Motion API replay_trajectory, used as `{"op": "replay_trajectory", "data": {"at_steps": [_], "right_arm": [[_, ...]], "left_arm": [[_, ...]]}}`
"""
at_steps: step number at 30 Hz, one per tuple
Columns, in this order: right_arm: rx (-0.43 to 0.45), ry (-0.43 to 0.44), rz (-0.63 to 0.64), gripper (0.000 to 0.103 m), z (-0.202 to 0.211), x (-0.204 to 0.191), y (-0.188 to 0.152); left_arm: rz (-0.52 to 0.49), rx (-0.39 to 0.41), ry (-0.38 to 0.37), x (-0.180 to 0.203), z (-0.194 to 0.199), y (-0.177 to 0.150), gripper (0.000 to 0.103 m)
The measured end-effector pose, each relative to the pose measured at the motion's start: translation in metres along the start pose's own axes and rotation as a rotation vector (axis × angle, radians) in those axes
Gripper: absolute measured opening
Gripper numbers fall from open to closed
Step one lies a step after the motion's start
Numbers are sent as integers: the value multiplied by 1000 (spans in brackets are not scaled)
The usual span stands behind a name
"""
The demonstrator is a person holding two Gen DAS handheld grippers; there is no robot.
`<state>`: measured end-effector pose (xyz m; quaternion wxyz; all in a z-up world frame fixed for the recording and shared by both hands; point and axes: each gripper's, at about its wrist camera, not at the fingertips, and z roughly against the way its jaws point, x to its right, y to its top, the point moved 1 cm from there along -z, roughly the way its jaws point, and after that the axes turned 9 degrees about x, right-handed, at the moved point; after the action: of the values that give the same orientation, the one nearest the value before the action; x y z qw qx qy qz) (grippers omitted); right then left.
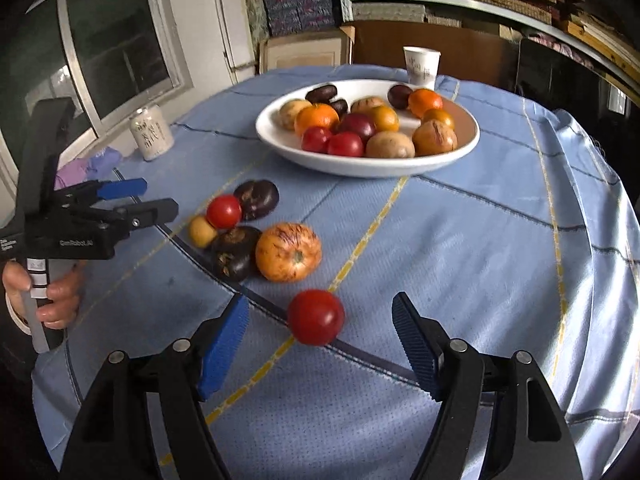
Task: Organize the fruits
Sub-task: 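Move both open tools back toward the remaining fruits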
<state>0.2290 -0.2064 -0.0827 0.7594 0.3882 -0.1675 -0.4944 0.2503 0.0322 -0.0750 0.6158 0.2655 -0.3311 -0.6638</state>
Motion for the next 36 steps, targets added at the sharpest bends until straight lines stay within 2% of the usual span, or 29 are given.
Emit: {"op": "replay_trajectory", "data": {"at_steps": [2,7,12,22,28,30,36], "right_arm": [[7,22,-2,75,2,0,1],[16,2,33,74,4,-2,2],[-14,20,59,56,1,-6,0],[-25,21,58,51,-1,-4,-1],[-35,27,55,41,-3,-3,-1],[-47,35,57,30,-5,-3,-2],[-26,27,-27,30,-4,12,2]], "left_arm": [[-1,-3,1,0,-1,0,98],[-7,-5,3,1,-1,0,98],[-30,-7,5,5,-1,0,98],[-55,-10,7,9,-1,-2,98],[-55,-16,9,9,-3,-2,98],[-55,-18,9,9,-3,-3,98],[-84,-28,-27,15,-4,-5,98]]}}
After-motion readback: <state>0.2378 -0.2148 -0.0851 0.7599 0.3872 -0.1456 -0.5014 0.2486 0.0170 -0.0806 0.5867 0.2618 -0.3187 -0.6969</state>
